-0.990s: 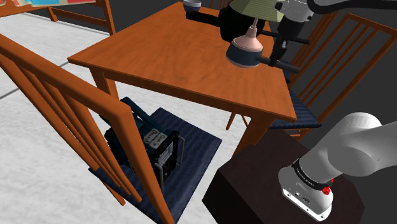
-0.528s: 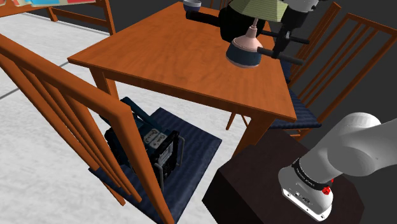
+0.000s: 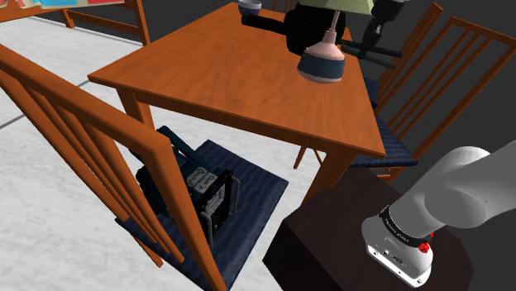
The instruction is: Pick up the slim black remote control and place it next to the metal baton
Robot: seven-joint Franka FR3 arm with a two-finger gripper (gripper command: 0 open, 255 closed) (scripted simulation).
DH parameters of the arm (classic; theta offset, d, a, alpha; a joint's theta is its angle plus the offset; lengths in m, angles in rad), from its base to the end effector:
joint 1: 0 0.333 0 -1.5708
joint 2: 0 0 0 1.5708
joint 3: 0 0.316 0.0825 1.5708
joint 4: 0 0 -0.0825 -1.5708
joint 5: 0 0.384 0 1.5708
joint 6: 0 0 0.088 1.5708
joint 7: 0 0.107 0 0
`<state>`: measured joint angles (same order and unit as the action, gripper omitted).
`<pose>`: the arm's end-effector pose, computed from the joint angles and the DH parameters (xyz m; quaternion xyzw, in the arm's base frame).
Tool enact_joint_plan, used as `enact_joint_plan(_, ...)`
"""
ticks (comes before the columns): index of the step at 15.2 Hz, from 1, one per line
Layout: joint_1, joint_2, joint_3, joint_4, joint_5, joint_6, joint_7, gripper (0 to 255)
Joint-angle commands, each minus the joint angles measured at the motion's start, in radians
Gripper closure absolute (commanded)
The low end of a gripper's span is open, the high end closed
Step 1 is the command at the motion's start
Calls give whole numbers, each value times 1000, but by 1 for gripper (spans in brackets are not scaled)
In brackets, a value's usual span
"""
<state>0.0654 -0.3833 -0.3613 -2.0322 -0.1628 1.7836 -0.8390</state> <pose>0.4254 -0.1703 0.6017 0.9559 0.2880 0.0406 0.0419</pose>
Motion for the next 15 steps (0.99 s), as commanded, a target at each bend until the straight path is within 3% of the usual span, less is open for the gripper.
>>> enact_joint_plan(1, -8, 95, -48, 47, 4, 5, -55, 255)
enact_joint_plan(9, -51, 390, -191, 339, 139, -7, -277, 255)
enact_joint_plan(15, -173, 667, -240, 651, 308, -86, -439, 255)
